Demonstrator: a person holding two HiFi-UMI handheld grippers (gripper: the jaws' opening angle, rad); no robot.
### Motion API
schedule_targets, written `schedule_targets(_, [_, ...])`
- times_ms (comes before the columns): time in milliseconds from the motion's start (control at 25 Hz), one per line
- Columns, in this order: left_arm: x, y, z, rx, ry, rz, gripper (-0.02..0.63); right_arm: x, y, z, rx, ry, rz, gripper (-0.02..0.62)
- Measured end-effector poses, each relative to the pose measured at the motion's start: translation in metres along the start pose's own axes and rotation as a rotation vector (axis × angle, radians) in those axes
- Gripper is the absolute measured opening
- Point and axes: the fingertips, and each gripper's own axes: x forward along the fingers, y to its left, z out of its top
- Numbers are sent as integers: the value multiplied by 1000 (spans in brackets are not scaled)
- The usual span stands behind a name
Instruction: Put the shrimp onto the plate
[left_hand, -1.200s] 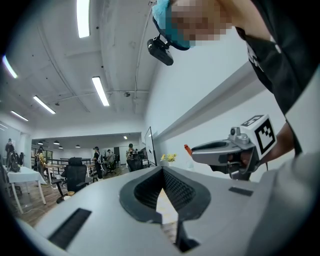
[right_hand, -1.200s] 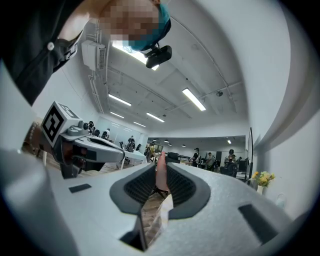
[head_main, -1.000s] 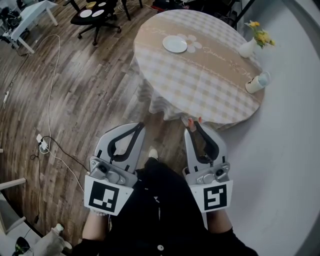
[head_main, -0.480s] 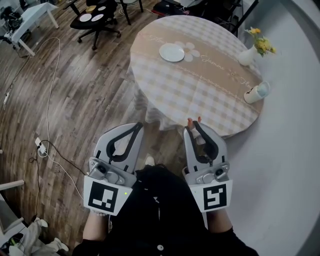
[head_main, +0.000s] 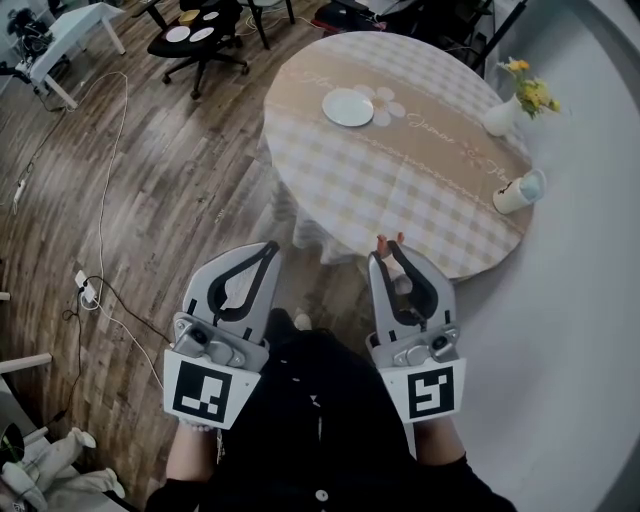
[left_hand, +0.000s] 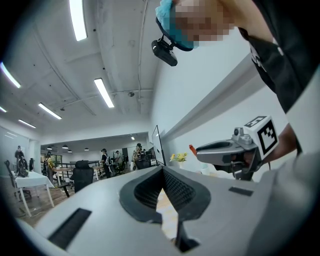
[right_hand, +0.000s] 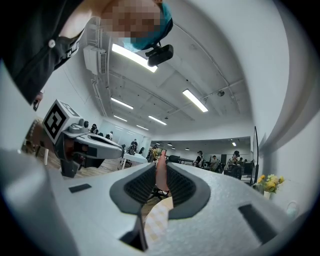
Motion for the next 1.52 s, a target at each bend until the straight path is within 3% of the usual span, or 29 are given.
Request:
schedule_targets(720, [26,14,-4,7,-31,-25,0,8,-18,-9,-14,0,-62,54])
schedule_targets(1520, [129,102,-25,-12,-39,-148,0,128,-69,-32,-10,57,-142,54])
